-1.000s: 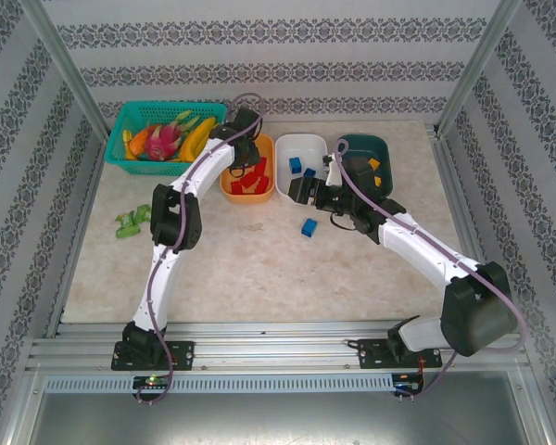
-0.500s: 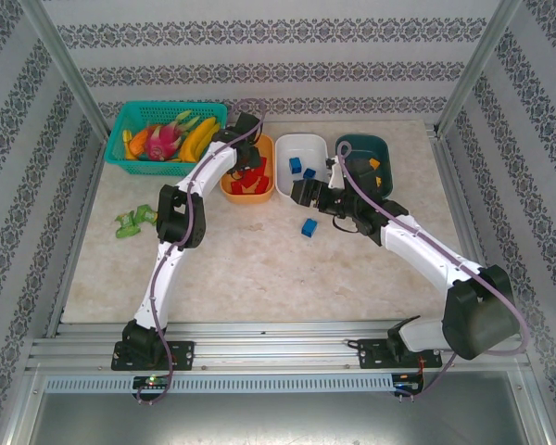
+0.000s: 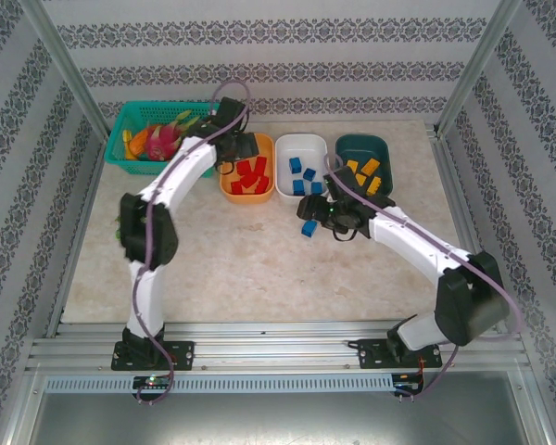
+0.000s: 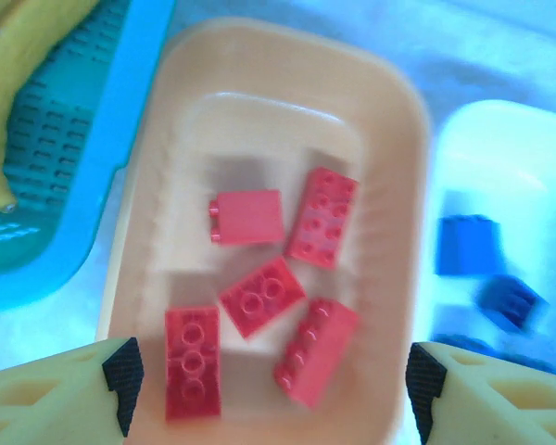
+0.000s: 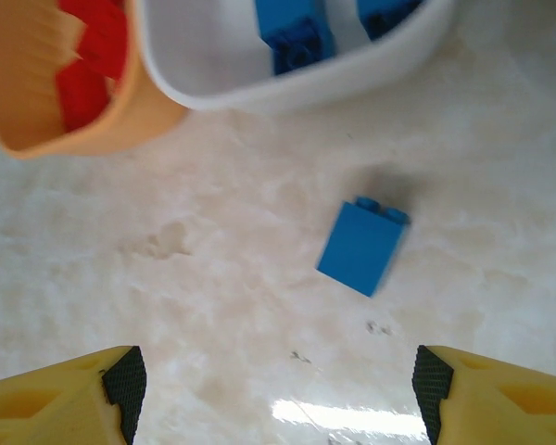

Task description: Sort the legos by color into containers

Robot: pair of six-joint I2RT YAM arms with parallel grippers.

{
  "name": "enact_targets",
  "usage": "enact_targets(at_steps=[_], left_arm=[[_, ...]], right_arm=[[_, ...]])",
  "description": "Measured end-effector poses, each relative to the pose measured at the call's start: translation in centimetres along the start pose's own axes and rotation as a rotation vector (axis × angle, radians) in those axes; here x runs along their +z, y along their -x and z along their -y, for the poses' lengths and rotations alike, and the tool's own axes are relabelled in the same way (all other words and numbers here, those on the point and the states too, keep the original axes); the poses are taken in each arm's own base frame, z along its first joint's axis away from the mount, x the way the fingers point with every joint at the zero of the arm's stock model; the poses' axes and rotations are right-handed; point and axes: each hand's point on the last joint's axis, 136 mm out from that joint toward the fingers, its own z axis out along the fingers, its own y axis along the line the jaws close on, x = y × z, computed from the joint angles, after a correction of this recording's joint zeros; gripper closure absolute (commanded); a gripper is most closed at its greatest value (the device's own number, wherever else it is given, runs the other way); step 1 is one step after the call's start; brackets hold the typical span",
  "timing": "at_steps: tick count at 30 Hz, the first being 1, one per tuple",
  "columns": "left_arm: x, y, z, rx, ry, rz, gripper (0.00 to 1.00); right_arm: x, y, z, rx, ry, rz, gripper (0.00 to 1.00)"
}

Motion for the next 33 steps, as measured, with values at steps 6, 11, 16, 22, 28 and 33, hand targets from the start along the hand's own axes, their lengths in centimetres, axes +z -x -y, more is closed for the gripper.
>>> enact_targets(at_steps=[6,11,16,22,28,33], left_arm=[[-9.7,-4.4,-0.1,-0.011,-0.233,0.06,0.0],[-11.5,-10.9,-2.6,-0.028,-0.3,-0.016,0.0],[-13.1,-15.9,-4.6,-0.047,-0.337,-0.067,0.0],[-15.9,-17.1,-5.3,-0.088,-0.399,-0.025,0.0],[-16.6,-16.9,-5.2,-0.102,-0.413,-0.011,0.0],[-16.5,-16.9,-5.2,-0.103,-0.415,-0.015,0.0]], right_arm=[[3.1,-2.0,2.1,0.051,-0.152,-0.08,0.22],[5.4,-1.4,2.5,0.076,-0.214,-0.095,0.26],[7.6,-0.7,2.4,0.101,-0.239,-0.107,0.35],[9.4,-0.8,3.8,0.125,-0.286,-0.129,0.44],[10.6,-0.7,4.4,0.151,-0.309,-0.141,0.63],[10.7,-0.4,3.9,0.148,-0.3,-0.132,0.77]])
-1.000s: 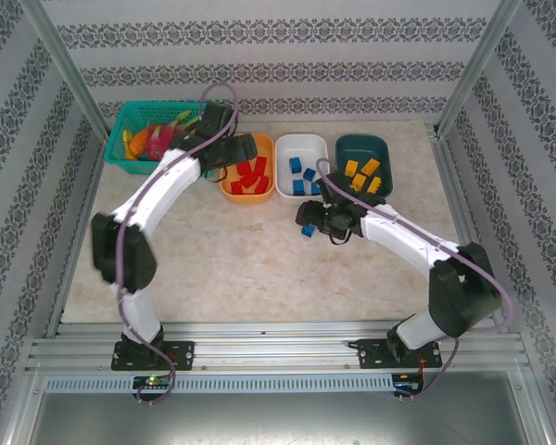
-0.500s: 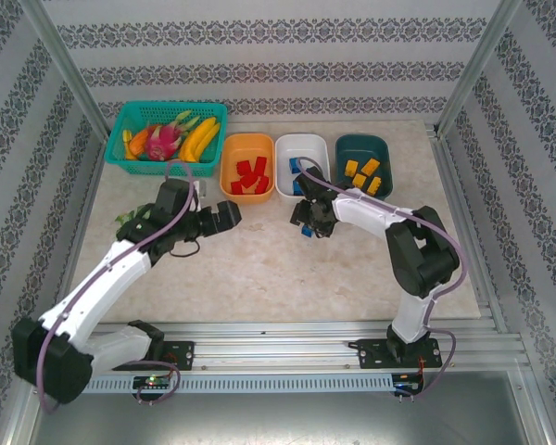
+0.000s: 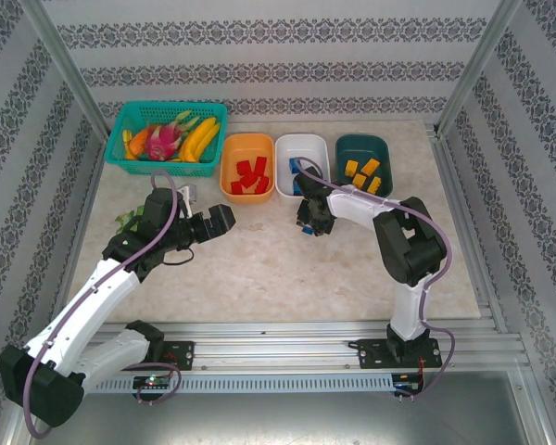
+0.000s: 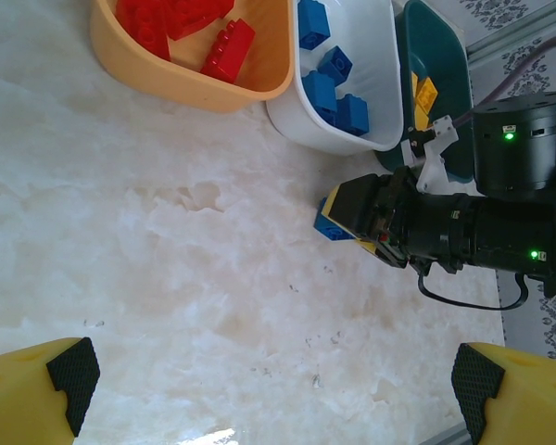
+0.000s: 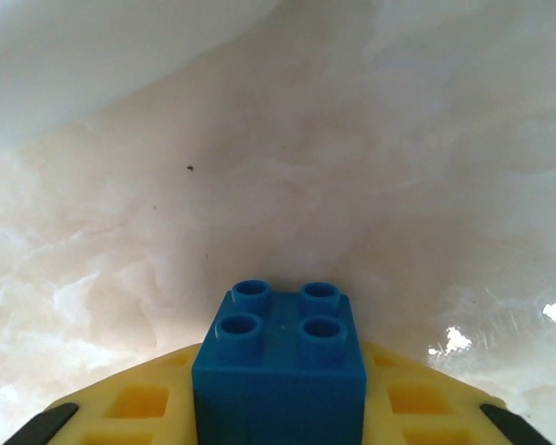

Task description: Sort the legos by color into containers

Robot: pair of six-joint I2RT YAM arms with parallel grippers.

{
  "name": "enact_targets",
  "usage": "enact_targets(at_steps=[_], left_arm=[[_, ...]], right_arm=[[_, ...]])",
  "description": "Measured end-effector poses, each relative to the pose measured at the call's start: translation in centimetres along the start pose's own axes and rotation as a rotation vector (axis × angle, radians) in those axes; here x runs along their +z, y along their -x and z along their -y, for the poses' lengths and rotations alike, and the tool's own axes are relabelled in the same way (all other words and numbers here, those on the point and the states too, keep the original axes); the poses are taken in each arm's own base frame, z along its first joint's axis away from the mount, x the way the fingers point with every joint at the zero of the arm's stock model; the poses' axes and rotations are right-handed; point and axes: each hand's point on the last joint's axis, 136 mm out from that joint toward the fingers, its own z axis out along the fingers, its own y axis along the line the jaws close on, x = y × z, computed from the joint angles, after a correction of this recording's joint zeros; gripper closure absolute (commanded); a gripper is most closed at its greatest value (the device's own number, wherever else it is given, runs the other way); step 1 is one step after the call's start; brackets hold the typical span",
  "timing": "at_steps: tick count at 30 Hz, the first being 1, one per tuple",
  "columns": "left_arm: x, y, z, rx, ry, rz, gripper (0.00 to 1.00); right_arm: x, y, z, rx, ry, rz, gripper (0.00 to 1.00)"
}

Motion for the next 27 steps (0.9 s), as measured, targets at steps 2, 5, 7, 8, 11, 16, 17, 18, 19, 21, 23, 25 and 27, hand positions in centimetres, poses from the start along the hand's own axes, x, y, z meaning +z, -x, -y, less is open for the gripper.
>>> enact_targets(at_steps=[2,5,7,8,11,16,17,18,19,21,23,25,27], left_arm=[[0.0,0.0,0.1,-0.003,-0.005,-0.003,0.0],[-0.1,0.3,0.6,-0.008,-0.018,-0.004,0.0],[-0.1,0.8,1.4,-0.013,-0.033,-0.005,0.0],[0.0,1.3,1.9,-0.014,-0.04,-0.005,0.0],[0.4,3.0,3.6,-0.019,-0.06,0.001,0.0],[3.0,5.8,6.2,-0.02,-0.096,-0.011,0.0],[3.8,6.3,6.5,-0.022,-0.099,-0.018,0.0],[4.7,6.7,6.8,-0.024,-0.102,-0.023,0.0],[5.6,7.0,6.9,-0.028,-0.103,-0.03,0.0],[7.5,7.6,7.1,-0.036,-0.103,-0.048,0.0],[9.3,8.3,7.4,-0.039,-0.103,-0.061,0.0],[10.9,9.1,7.9,-0.039,-0.11,-0.07,0.0],[12.3,10.1,8.5,-0.035,-0.122,-0.069,0.0]], right_arm=[[-0.1,-0.2,0.0,-0.008,-0.005,0.001,0.78],[-1.0,-0.6,-0.1,-0.049,-0.013,0.01,0.79],[-2.6,-0.9,-0.6,-0.09,-0.001,0.029,0.79],[-3.7,-1.0,-1.0,-0.11,0.014,0.045,0.79],[-7.6,-0.3,-2.4,-0.167,0.07,0.108,0.79],[-12.7,4.5,-6.3,-0.225,0.172,0.235,0.79],[-13.3,5.8,-7.2,-0.231,0.192,0.257,0.79],[-13.6,7.1,-8.1,-0.237,0.211,0.276,0.79],[-13.6,8.3,-8.7,-0.242,0.221,0.289,0.79],[-12.9,10.8,-9.5,-0.246,0.225,0.305,0.79],[-11.3,12.9,-9.7,-0.243,0.209,0.304,0.79],[-9.4,15.0,-9.5,-0.231,0.192,0.3,0.79],[-7.4,16.9,-9.1,-0.217,0.173,0.289,0.79]])
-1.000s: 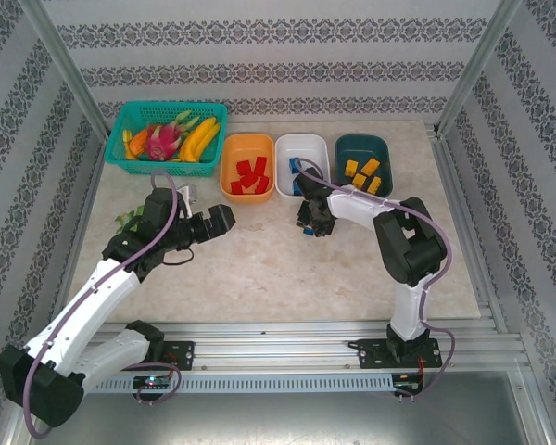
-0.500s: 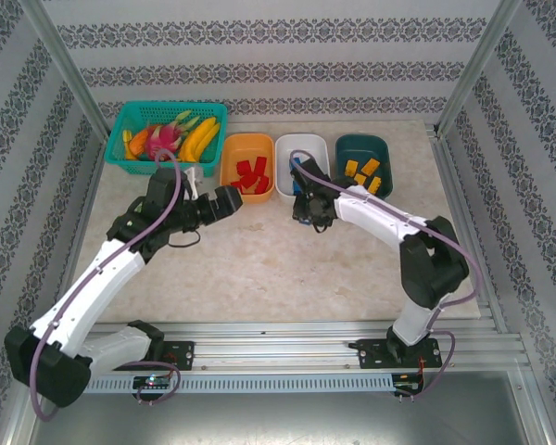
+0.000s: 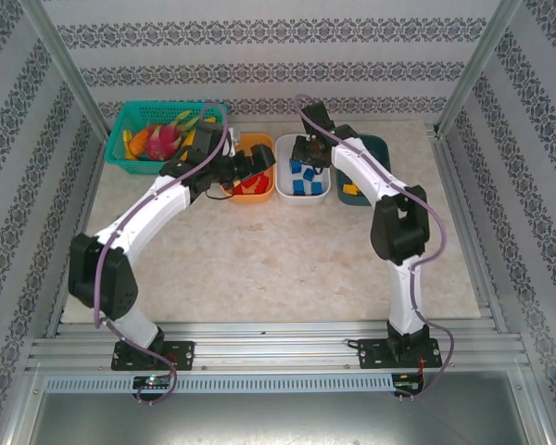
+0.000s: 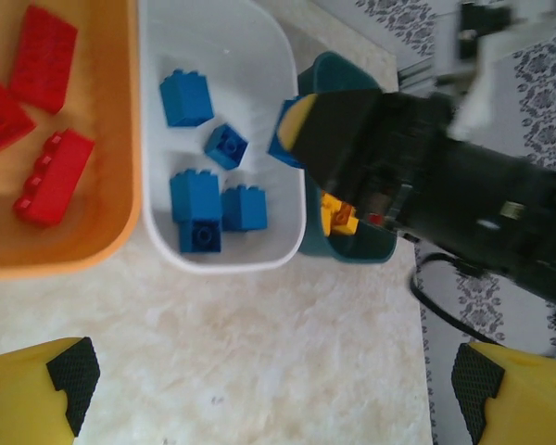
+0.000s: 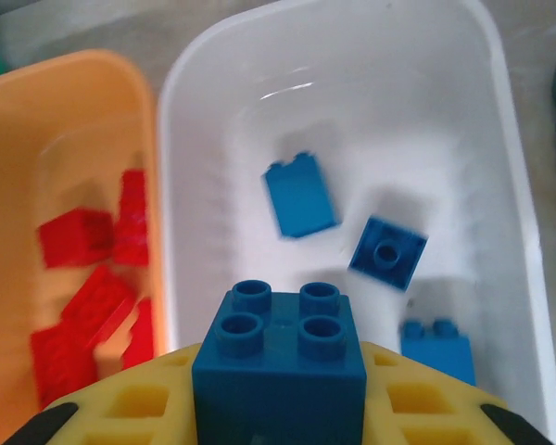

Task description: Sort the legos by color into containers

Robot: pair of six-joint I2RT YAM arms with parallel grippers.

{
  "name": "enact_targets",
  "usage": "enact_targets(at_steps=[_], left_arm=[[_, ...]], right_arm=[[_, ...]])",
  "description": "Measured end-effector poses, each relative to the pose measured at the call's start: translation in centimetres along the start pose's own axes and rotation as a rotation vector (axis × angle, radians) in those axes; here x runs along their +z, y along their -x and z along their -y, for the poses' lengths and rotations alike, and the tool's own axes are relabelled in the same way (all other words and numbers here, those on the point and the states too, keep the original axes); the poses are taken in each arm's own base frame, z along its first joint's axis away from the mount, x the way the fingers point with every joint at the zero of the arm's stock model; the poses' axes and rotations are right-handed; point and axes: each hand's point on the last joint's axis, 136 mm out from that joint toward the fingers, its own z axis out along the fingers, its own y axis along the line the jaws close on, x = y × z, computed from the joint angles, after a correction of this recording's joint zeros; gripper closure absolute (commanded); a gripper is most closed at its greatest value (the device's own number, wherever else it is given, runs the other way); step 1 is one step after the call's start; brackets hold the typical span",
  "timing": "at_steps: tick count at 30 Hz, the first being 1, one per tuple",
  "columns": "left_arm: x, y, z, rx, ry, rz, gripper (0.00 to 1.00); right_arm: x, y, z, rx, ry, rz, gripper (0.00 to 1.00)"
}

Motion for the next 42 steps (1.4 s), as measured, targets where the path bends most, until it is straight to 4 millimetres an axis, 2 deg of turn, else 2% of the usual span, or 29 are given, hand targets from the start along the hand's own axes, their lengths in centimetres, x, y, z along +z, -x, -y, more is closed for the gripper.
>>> enact_targets(at_steps=[4,9,12,14,18,26,28,31,34,35,36,38,39,40,42], left_arm=[[1.9,1.4,0.5,0.003,-0.028,-0.001,0.0],[4.0,3.5,0.3,-0.008,-0.055,-0.001,0.0],[4.7,4.7,0.3,-0.01,-0.064,0.005,0.0],[5.0,5.3,0.7,-0.005,-0.074,0.012,0.0],[4.8,6.1,1.5,0.003,-0.096,0.024,0.0],[4.3,6.5,2.3,0.011,-0.11,0.03,0.0],[3.9,6.4,2.2,0.008,-0.093,0.029,0.0],[2.2,5.9,1.7,0.009,-0.05,0.038,0.0],[-1.3,5.1,1.6,0.023,-0.008,0.065,0.0],[-2.8,4.9,1.7,0.03,0.002,0.08,0.0],[-4.4,4.7,1.7,0.04,0.012,0.1,0.0],[-7.2,4.0,1.5,0.066,0.035,0.131,0.0],[-8.5,3.4,1.2,0.083,0.048,0.143,0.0],[-9.6,2.9,0.9,0.098,0.062,0.154,0.0],[-11.6,1.3,-0.8,0.124,0.118,0.169,0.0]], right_arm=[[3.8,2.0,1.6,0.031,-0.026,-0.009,0.78],[7.4,3.9,2.8,0.06,-0.039,-0.006,0.74],[9.0,3.5,3.3,0.073,-0.043,-0.03,0.69],[9.8,2.8,3.8,0.082,-0.053,-0.054,0.59],[10.2,2.0,4.4,0.11,-0.055,-0.095,0.45],[8.9,2.4,3.8,0.114,-0.036,-0.093,0.43],[7.4,2.7,3.1,0.103,-0.026,-0.083,0.42],[2.9,3.8,1.2,0.073,0.009,-0.034,0.37],[-4.6,4.8,-1.7,0.009,0.077,0.079,0.25],[-7.5,4.7,-2.6,-0.013,0.105,0.124,0.03],[-10.7,4.6,-3.2,-0.033,0.136,0.181,0.02],[-15.9,3.6,-3.9,-0.069,0.193,0.273,0.02],[-18.6,2.7,-3.6,-0.082,0.216,0.317,0.02],[-20.4,1.9,-2.9,-0.088,0.221,0.35,0.02],[-23.4,0.2,0.0,-0.077,0.186,0.416,0.02]])
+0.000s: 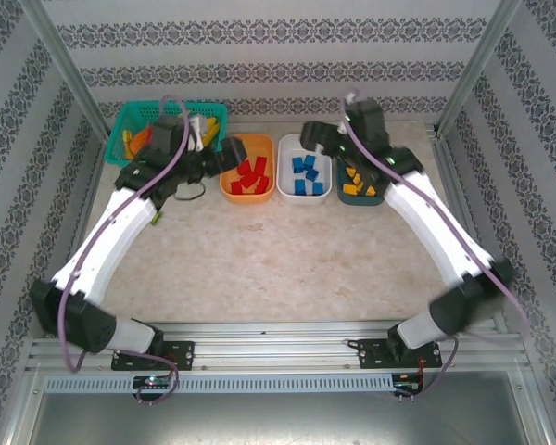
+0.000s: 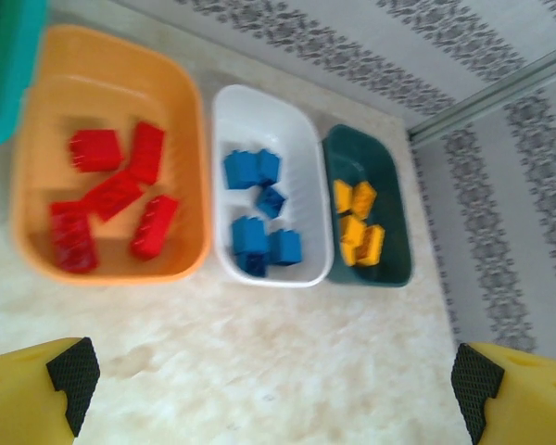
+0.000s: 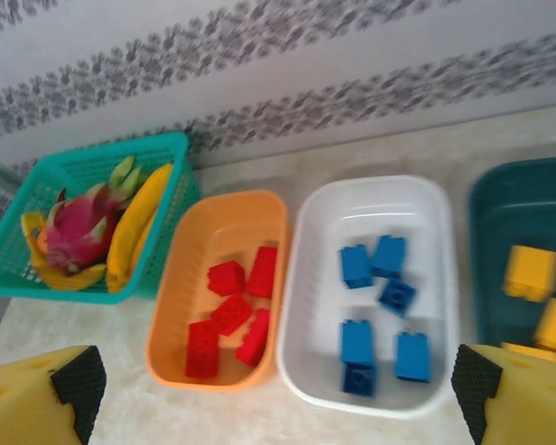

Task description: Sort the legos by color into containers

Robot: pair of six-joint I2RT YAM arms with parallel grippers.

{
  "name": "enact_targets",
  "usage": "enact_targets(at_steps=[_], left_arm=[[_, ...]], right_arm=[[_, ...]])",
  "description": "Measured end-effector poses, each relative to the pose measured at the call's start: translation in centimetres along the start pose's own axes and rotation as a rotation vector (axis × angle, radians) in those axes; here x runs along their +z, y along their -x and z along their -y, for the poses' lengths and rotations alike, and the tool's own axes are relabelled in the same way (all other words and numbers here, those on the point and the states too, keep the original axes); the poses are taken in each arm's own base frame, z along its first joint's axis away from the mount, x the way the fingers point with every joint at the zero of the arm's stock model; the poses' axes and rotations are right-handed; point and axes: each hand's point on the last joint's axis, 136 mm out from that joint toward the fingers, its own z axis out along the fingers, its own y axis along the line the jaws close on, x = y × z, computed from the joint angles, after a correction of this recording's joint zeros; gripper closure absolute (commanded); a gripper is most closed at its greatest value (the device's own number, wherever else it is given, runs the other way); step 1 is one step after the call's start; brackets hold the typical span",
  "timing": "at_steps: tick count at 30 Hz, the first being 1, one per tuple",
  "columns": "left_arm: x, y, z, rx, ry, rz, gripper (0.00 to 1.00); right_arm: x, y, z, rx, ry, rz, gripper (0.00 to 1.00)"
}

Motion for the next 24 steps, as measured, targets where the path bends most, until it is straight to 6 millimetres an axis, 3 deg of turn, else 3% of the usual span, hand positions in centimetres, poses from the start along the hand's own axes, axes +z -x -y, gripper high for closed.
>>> enact_targets(at_steps=[2,5,8,10,13,15,24], left_arm=[[-1.6,-1.4,-2.3,0.019,0.085,0.015,0.0],[-3.7,-2.8,-7.2,0.025,0.295,0.079,0.0],[-5.5,-4.4,-12.7,0.048,0.505,0.165,0.0],[-6.3,-6.3,-16.6,0.098,0.646,0.193,0.0],[-6.0,-8.9,-20.7,0.229,0.779,0.163,0.0],[-5.4,-10.1,-22.3,0.304,0.818,0.108,0.0],[-0.9,-11.8,-26.6,0.419,0.826,0.001,0.0]], right_arm=[[-2.2,-1.1,3.2,0.012,-0.084,0.028,0.02],[-3.3,-4.3,9.7,0.049,-0.239,0.017,0.02],[-3.8,-9.6,17.4,0.063,-0.418,-0.011,0.02],[-3.9,-13.7,20.8,0.007,-0.49,-0.03,0.02],[-3.2,-18.4,23.1,-0.087,-0.512,-0.059,0.02],[-2.6,-19.7,24.1,-0.125,-0.524,-0.073,0.02],[1.5,-18.6,25.4,-0.215,-0.509,-0.014,0.02]])
